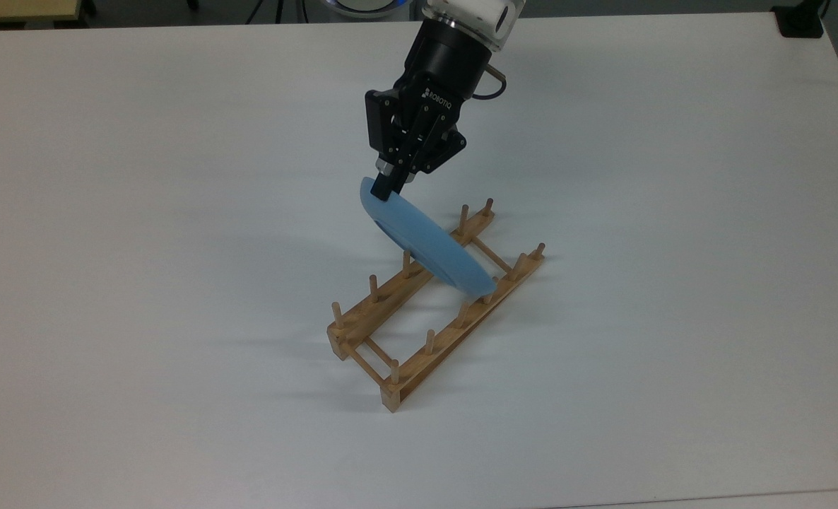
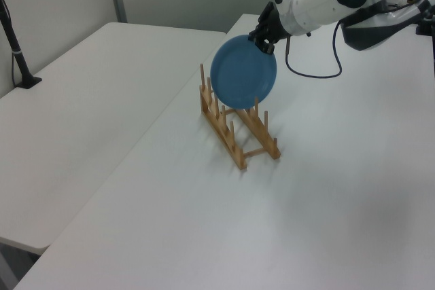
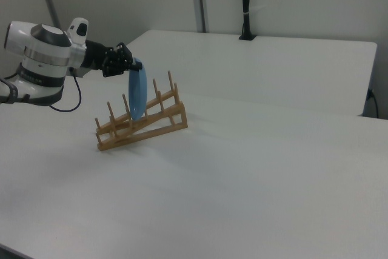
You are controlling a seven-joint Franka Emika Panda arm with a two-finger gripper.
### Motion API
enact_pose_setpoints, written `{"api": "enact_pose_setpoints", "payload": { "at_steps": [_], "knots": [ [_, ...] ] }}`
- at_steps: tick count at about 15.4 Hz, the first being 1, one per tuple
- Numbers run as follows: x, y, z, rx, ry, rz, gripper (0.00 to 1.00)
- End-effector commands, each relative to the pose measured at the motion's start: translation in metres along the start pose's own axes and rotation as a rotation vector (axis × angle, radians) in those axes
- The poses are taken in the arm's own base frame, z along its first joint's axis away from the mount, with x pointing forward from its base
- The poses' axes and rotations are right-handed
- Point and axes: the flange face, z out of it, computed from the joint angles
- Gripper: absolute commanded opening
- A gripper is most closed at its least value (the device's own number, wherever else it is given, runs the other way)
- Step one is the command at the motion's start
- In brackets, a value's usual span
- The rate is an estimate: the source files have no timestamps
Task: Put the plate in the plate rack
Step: 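Open the gripper to release the plate in the rack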
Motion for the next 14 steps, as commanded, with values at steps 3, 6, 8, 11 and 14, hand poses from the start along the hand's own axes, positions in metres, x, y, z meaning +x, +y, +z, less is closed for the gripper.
{"api": "enact_pose_setpoints", "payload": {
  "at_steps": [3,6,8,11,14],
  "knots": [
    [0.001,-0.007,-0.011,-0.019,0.014,0.097,1.0],
    [0.005,-0.003,-0.017,-0.02,0.024,0.149,1.0],
    [0.01,-0.006,-0.023,-0.012,0.037,0.222,1.0],
    [0.015,-0.008,-0.028,-0.007,0.049,0.242,1.0],
    [0.022,-0.002,-0.033,-0.007,0.061,0.311,1.0]
  ]
}}
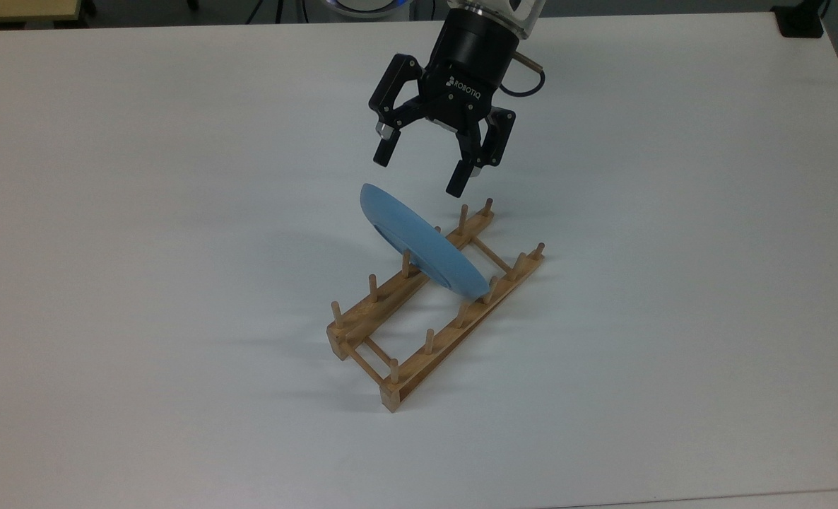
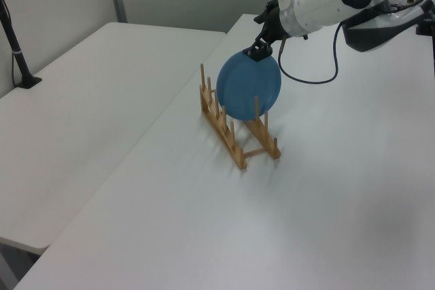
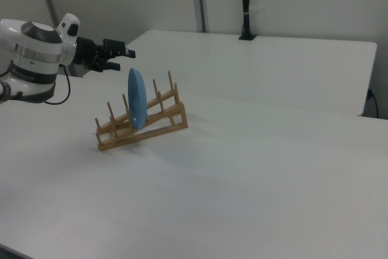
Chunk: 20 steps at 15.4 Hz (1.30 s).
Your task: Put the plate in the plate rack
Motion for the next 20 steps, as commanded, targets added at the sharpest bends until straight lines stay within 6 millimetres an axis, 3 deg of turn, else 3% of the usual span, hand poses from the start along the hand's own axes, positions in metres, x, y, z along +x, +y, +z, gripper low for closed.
{"api": "enact_pose_setpoints", "payload": {
  "at_steps": [1,4,6,9,13,17,20],
  "knots": [
    [0.019,0.012,-0.017,-0.021,0.039,0.146,1.0],
    [0.037,0.017,-0.041,0.06,0.005,0.398,1.0],
    [0.053,0.031,-0.059,0.162,-0.081,0.596,1.0],
    [0.054,0.056,-0.066,0.287,-0.251,0.69,1.0],
    [0.056,0.104,-0.068,0.42,-0.546,0.65,1.0],
    [0.027,0.125,-0.061,0.47,-0.743,0.471,1.0],
    [-0.003,0.165,-0.036,0.512,-0.811,0.369,1.0]
  ]
}}
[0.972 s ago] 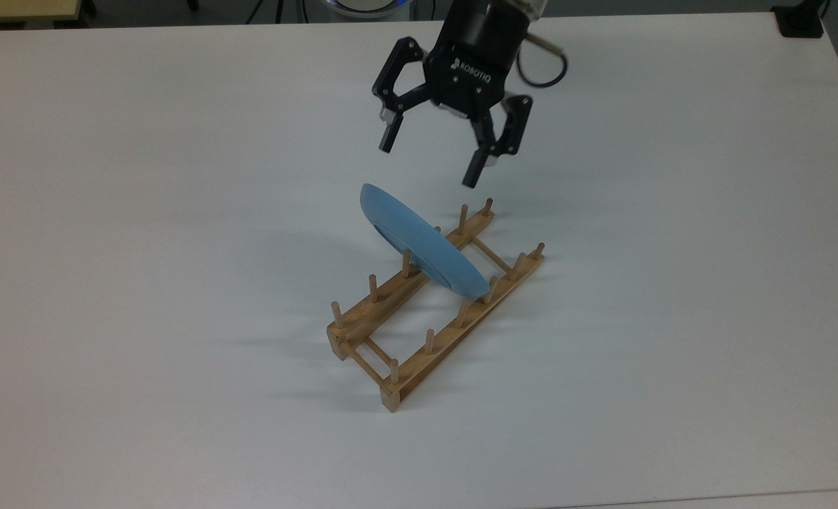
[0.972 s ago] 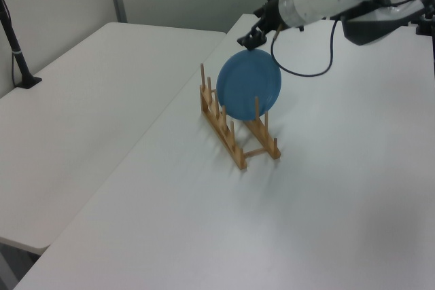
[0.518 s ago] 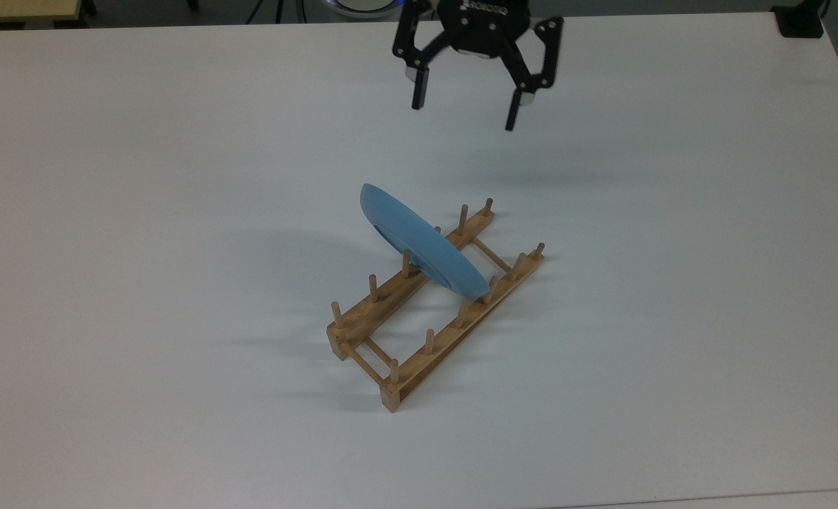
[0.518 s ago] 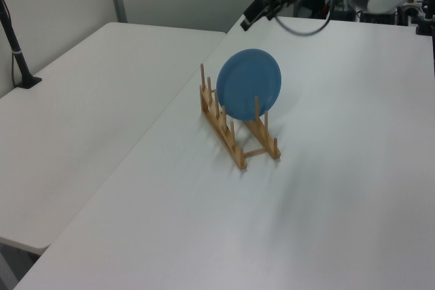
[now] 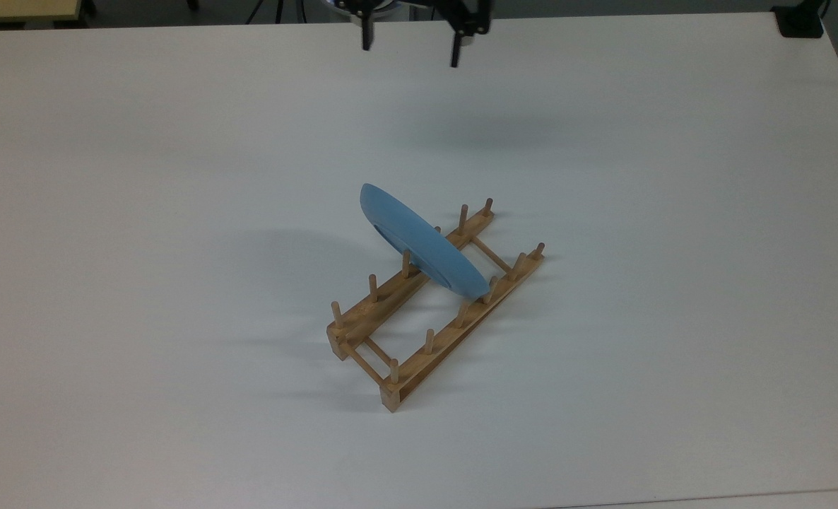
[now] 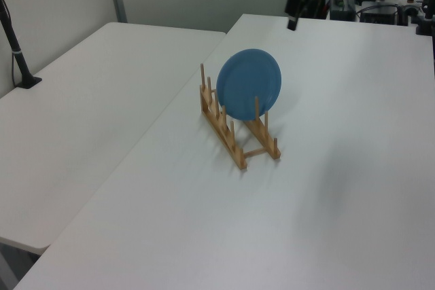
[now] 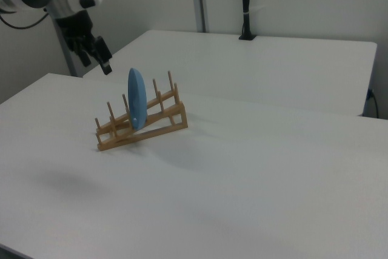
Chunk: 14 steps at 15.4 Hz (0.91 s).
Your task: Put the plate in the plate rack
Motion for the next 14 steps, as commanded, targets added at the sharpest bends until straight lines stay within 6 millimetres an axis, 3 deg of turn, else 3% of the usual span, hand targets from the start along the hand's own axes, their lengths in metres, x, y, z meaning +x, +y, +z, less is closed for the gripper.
{"api": "enact_pose_setpoints", "payload": {
  "at_steps": [1,4,6,10,14],
  "knots": [
    [0.008,0.062,0.008,0.006,-0.119,-0.13,1.0],
    [0.015,0.11,0.013,0.004,-0.148,-0.176,1.0],
    [0.019,0.131,0.019,0.018,-0.158,-0.197,1.0],
    [0.017,0.156,0.016,0.07,-0.189,-0.15,1.0],
    [0.017,0.157,0.019,0.069,-0.207,-0.139,1.0]
  ]
}}
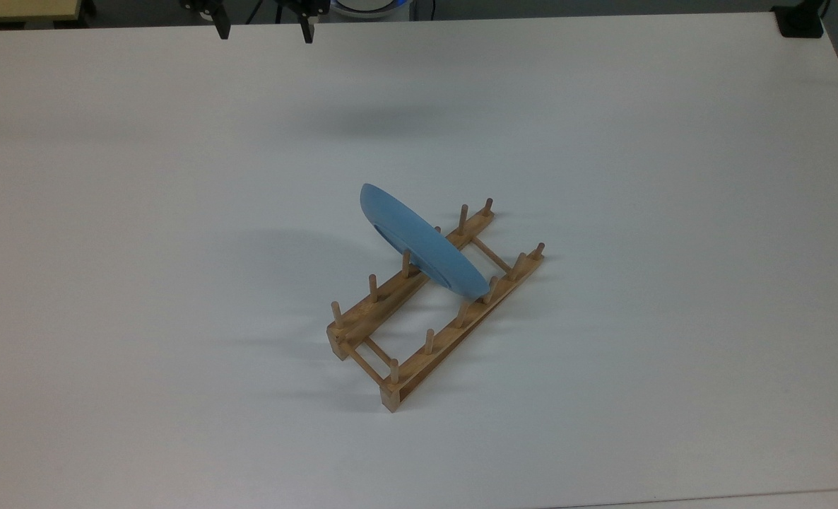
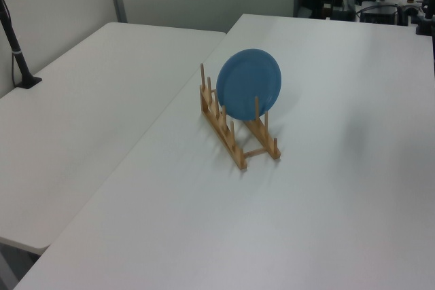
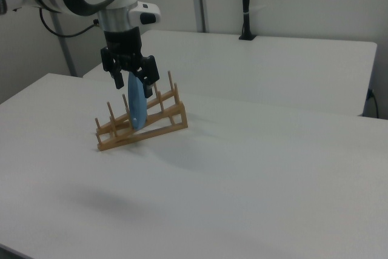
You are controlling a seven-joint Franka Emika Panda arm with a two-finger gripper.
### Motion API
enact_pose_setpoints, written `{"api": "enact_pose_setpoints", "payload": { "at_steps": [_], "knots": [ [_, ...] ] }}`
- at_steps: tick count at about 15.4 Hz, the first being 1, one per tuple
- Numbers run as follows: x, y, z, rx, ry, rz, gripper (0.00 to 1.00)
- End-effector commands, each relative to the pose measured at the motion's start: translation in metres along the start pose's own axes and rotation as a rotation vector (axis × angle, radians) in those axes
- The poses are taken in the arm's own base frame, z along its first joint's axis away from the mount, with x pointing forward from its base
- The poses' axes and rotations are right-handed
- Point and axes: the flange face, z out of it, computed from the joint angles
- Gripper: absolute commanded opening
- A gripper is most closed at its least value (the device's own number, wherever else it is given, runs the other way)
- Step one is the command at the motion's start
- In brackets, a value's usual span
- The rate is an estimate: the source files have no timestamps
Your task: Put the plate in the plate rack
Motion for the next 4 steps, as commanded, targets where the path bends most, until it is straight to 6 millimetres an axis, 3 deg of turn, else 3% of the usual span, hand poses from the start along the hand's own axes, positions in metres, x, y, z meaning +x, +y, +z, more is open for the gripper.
{"api": "enact_pose_setpoints", "payload": {
  "at_steps": [1,4],
  "knots": [
    [-0.0028,0.004,-0.0049,0.024,-0.016,0.001,1.0],
    [0.0003,-0.0024,-0.001,0.022,-0.018,-0.011,1.0]
  ]
}}
